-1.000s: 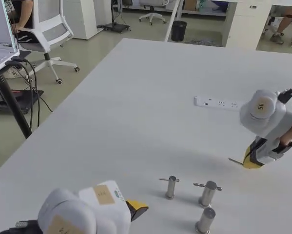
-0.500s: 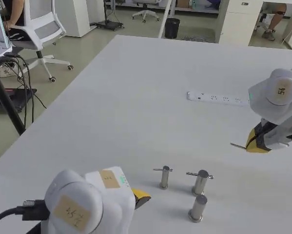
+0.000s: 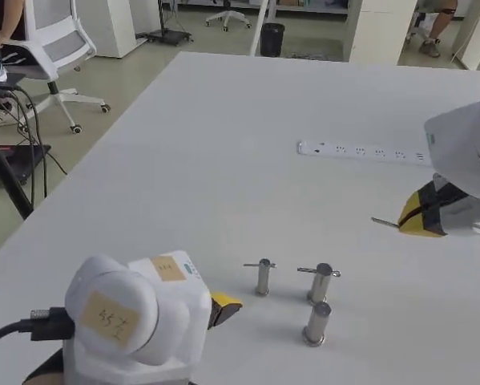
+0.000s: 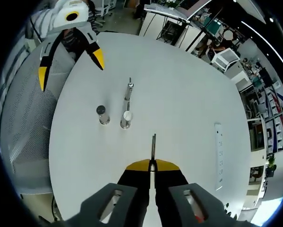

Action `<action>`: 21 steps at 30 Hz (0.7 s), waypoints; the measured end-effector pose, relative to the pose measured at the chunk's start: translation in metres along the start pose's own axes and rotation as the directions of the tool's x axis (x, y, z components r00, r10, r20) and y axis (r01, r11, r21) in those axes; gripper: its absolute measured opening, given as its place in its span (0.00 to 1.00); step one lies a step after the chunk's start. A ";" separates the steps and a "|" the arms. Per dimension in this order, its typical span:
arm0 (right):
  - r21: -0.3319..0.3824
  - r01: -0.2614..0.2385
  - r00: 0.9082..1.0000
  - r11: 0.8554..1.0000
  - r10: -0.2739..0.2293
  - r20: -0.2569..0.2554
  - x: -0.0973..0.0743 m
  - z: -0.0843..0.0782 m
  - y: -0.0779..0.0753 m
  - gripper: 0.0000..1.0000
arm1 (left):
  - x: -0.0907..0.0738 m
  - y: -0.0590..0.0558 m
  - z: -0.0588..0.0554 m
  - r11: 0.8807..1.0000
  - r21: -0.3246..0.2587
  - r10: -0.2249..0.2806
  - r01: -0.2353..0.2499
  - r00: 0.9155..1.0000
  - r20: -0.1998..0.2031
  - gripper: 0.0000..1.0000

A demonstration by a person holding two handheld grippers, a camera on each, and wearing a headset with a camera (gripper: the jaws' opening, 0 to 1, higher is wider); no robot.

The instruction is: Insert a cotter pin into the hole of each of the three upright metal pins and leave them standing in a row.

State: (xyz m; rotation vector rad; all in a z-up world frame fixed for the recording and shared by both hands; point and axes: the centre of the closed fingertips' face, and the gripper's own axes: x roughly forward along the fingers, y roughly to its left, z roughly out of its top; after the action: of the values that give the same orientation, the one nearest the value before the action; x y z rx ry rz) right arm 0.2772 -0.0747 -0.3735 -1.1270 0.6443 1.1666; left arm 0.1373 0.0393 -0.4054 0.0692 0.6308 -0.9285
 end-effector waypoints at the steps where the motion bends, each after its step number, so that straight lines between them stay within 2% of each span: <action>1: 0.006 0.007 1.000 1.000 -0.007 0.012 -0.003 0.002 0.002 0.00 | 0.000 0.001 0.001 1.000 -0.004 0.002 -0.002 1.000 0.004 0.85; 6: 0.032 0.051 0.996 0.998 -0.053 0.067 -0.013 0.011 0.015 0.00 | -0.001 0.004 0.005 1.000 -0.009 0.009 -0.009 1.000 0.015 0.84; 11: 0.038 0.079 0.993 0.996 -0.082 0.087 -0.017 0.014 0.031 0.00 | -0.004 0.006 0.009 1.000 -0.008 0.012 -0.012 1.000 0.024 0.84; 17: 0.087 0.123 0.982 0.989 -0.133 0.131 -0.026 0.021 0.039 0.00 | -0.005 0.011 0.011 0.999 -0.011 0.037 -0.037 0.999 0.040 0.83; 21: 0.109 0.144 0.976 0.984 -0.159 0.149 -0.028 0.020 0.042 0.00 | -0.006 0.013 0.009 0.999 -0.010 0.045 -0.045 0.998 0.036 0.81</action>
State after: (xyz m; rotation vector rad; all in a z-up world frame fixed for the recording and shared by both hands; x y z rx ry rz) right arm 0.2260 -0.0673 -0.3569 -0.9736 0.4793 1.0693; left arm 0.1492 0.0489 -0.3972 0.0581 0.5981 -0.8814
